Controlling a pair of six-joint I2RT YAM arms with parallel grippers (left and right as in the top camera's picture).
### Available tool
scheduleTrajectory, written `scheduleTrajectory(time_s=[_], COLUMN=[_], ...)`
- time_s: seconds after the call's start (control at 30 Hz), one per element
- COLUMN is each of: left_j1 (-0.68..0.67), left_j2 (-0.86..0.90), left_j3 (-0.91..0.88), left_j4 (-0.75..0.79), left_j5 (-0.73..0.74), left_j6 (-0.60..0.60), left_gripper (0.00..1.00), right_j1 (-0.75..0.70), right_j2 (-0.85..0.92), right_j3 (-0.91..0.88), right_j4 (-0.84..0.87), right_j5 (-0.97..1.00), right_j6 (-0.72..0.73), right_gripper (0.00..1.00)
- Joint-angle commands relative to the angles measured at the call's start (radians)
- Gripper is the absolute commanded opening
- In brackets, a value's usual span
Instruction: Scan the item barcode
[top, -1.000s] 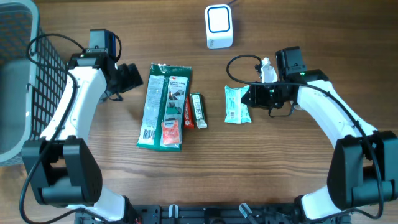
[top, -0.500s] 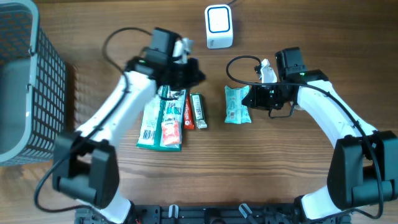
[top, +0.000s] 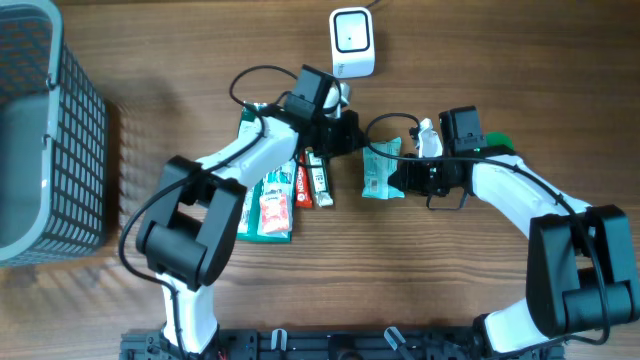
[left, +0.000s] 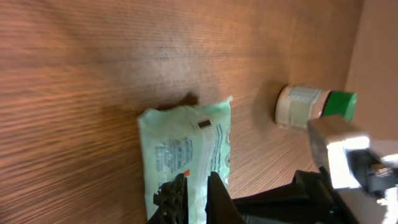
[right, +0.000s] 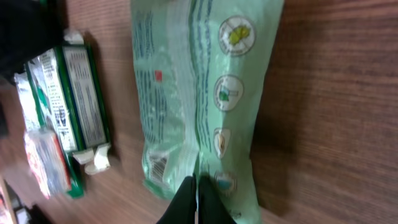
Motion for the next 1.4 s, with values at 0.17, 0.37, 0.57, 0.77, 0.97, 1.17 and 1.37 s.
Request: scheduleTrajectory(time_s=[0.17, 0.37, 0.57, 0.77, 0.97, 1.17, 1.37], left_j1=[-0.054, -0.071, -0.054, -0.032, -0.072, -0.107, -0.09], left_j2=[0.066, 0.142, 0.089, -0.131, -0.1, -0.003, 0.007], left_j3=[-0.001, -0.001, 0.019, 0.029, 0.024, 0.024, 0.024], left_j4=[0.028, 0.034, 0.04, -0.014, -0.227, -0.262, -0.282], left_j5=[-0.042, -0.13, -0.153, -0.153, -0.162, -0.161, -0.195], left_j6=[-0.006, -0.006, -0.002, -0.002, 0.005, 0.004, 0.005], left_gripper=[0.04, 0.04, 0.06, 0.15, 0.04, 0.04, 0.12], right_j1=[0.002, 0.002, 0.002, 0.002, 0.002, 0.002, 0.002], right_j2=[0.005, 0.005, -0.013, -0.049, -0.045, -0.006, 0.045], right_j3=[-0.088, -0.088, -0.051, 0.053, 0.052, 0.03, 0.03], right_j4=[0.05, 0.041, 0.019, 0.092, 0.261, 0.251, 0.227], right_j5=[0.0, 0.0, -0.143, -0.179, 0.113, 0.181, 0.17], right_j6=[0.124, 0.124, 0.122, 0.084, 0.055, 0.059, 0.042], right_gripper=[0.04, 0.05, 0.11, 0.19, 0.27, 0.35, 0.47])
